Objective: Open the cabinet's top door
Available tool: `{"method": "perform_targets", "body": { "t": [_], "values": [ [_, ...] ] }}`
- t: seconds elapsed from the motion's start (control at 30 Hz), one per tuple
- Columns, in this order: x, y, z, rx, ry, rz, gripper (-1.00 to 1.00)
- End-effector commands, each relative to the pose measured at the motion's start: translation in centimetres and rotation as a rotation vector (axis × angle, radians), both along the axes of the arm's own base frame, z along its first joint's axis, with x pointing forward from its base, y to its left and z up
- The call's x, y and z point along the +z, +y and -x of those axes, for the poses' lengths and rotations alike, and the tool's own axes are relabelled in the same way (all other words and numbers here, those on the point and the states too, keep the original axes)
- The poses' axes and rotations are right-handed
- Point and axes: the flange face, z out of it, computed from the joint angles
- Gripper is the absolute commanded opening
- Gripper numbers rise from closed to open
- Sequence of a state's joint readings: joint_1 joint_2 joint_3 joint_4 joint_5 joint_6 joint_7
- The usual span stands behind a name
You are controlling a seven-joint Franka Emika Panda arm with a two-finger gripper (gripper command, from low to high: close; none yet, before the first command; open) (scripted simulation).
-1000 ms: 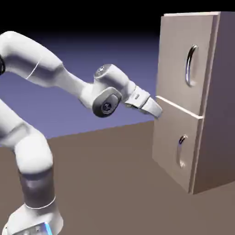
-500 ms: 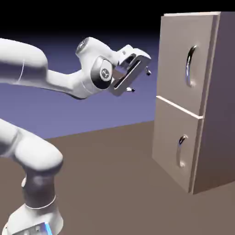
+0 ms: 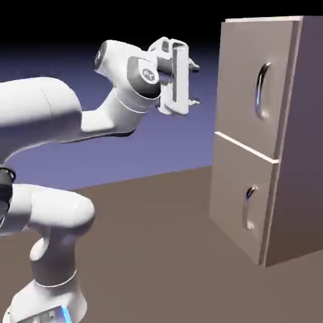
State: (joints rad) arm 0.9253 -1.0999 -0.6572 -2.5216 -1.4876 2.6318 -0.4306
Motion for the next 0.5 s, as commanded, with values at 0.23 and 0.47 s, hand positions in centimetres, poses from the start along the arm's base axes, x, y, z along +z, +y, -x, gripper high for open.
{"method": "perform_targets", "body": {
  "t": [0.23,0.47],
  "values": [
    [-0.4,-2.8,-2.9,0.055,-0.17,0.361,0.0],
    [-2.6,-4.2,-7.2,0.059,-0.282,0.668,0.0]
  ]
}}
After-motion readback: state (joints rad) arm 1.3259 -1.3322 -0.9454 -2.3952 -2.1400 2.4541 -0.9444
